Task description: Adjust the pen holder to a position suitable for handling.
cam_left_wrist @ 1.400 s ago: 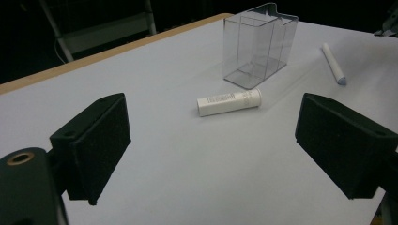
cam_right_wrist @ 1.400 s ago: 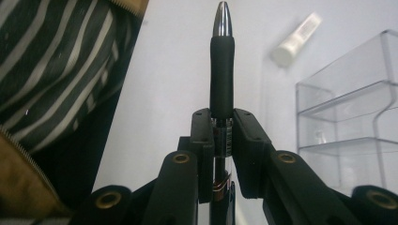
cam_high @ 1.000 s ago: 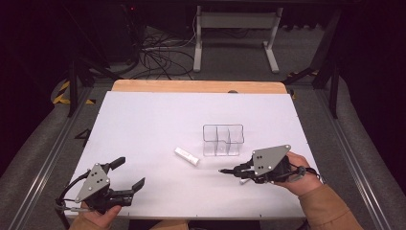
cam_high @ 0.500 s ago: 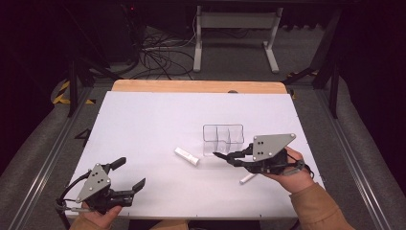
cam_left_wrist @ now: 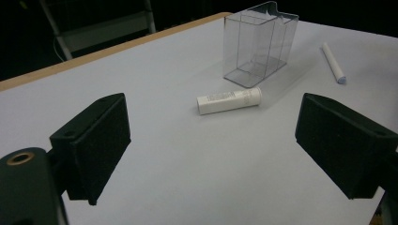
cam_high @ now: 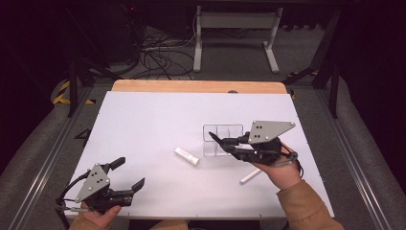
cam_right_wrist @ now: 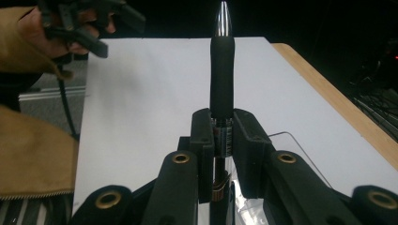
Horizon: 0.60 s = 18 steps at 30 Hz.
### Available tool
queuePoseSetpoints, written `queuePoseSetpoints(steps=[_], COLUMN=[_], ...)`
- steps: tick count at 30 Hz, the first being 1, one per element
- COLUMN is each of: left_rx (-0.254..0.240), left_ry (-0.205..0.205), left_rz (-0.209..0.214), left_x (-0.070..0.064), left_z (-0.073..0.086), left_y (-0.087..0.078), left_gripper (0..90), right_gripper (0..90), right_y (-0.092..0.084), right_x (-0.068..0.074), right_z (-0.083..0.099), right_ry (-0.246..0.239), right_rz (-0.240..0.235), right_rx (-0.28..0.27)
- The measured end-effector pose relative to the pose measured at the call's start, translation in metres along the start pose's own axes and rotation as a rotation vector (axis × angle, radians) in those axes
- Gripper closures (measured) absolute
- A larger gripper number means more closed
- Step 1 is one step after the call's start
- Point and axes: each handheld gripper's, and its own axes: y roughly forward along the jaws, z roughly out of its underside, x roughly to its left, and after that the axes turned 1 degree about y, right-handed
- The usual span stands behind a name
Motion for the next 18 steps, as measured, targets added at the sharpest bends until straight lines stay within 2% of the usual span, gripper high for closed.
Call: queuePoseSetpoints(steps=[4,6,11,12,17,18], left_rx=[0.003,0.001,0.003,0.003,0.003,-0.002], left_ry=[0.011,0.001,0.005,0.000,0.005,-0.004], left_rz=[-0.005,-0.006,-0.006,-0.006,-0.006,-0.007], left_x=[0.001,0.001,0.001,0.001,0.002,0.001], left_z=[0.000,0.000,0.000,0.000,0.000,0.000], left_y=[-0.001,-0.001,-0.002,-0.002,-0.002,-0.002], left_gripper=[11.4,11.4,11.4,11.4,11.4,11.4], right_gripper=[79.2,79.2,79.0,79.0,79.0,79.0], right_y=[0.006,0.009,0.017,0.020,0.026,0.027], right_x=[-0.004,-0.005,-0.008,-0.010,-0.014,-0.015], right_z=[-0.002,-0.002,-0.002,-0.002,-0.002,-0.002], right_ry=[0.048,0.064,0.105,0.124,0.172,0.185], right_rz=[0.026,0.043,0.087,0.103,0.124,0.131], right_rx=[-0.024,-0.032,-0.059,-0.070,-0.096,-0.100])
